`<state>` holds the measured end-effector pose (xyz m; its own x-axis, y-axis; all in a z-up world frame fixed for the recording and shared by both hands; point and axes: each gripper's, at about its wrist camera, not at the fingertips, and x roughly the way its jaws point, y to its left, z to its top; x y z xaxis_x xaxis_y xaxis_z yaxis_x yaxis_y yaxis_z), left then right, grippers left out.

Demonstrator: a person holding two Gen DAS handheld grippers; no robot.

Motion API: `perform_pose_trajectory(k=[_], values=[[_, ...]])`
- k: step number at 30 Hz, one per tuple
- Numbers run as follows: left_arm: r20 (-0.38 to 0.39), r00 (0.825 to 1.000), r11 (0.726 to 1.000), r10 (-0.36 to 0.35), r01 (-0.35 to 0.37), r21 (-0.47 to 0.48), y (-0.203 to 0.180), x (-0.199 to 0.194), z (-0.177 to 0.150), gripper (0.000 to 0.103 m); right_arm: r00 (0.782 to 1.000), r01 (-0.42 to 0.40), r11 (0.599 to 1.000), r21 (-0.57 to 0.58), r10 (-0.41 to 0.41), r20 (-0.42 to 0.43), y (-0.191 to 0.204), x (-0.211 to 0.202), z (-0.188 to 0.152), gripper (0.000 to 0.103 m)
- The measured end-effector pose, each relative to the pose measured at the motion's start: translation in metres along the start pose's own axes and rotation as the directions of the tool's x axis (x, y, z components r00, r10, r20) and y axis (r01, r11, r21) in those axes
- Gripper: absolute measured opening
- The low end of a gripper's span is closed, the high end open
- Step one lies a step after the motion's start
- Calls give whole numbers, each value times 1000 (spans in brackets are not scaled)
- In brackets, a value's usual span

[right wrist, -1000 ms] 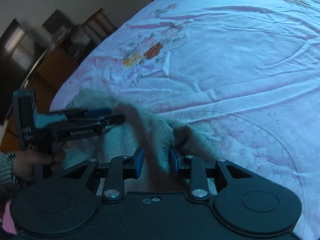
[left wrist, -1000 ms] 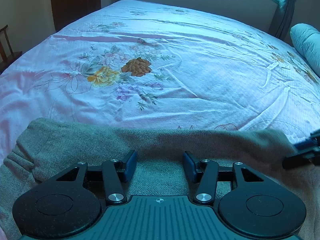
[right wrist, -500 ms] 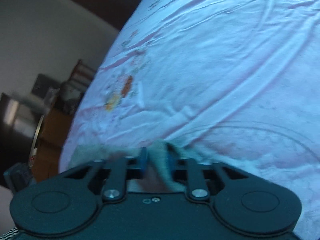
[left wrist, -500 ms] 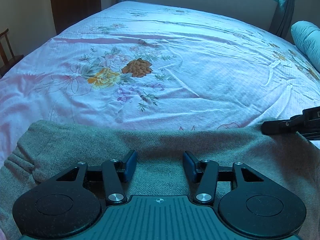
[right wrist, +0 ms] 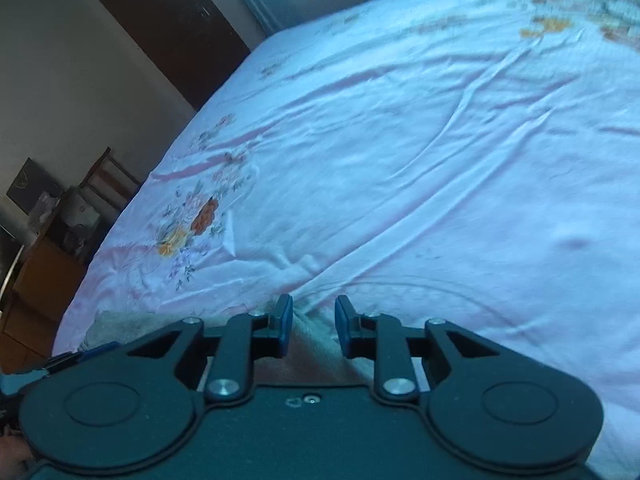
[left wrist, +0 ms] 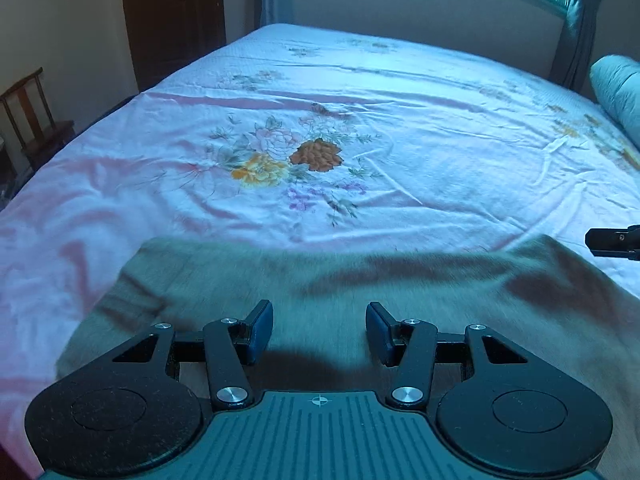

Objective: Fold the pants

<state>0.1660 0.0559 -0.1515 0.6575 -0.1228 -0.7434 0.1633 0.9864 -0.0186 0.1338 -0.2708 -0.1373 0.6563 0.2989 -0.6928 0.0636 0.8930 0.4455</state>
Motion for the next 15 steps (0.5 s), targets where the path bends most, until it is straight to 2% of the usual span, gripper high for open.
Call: perform_pose_trajectory(k=[2, 4, 6, 8, 10, 11, 12, 15], values=[[-16, 1000, 1000, -10, 9, -13, 3, -7, -11, 52, 1000, 17, 998, -59, -15, 23, 7, -15, -11, 16], [-78, 997, 1000, 1, -2, -25, 7, -1, -24, 52, 1000, 4, 998, -65, -5, -13, 9, -14, -25, 14], [-83, 997, 999, 4, -8, -46, 14, 3, -36, 52, 997, 62, 997, -40, -64, -46, 4, -2, -38, 10], [-81, 997, 999, 18, -22, -49, 17, 2, -37, 52, 994, 108, 994, -3, -108, -30, -6, -4, -45, 3], [-84, 996, 998, 34, -39, -55, 19, -4, -38, 52, 988, 152, 988, 29, -152, -2, -10, -16, -46, 6], [-81, 996, 997, 40, -45, -58, 20, -9, -39, 52, 988, 151, 988, 43, -152, 12, -12, -26, -47, 13], [-74, 996, 997, 45, -50, -63, 20, -14, -40, 52, 989, 144, 988, 48, -145, 26, -14, -38, -50, 16], [-51, 999, 997, 11, -15, -77, 10, -32, -45, 52, 988, 129, 990, 61, -134, 82, -18, -78, -65, 18]])
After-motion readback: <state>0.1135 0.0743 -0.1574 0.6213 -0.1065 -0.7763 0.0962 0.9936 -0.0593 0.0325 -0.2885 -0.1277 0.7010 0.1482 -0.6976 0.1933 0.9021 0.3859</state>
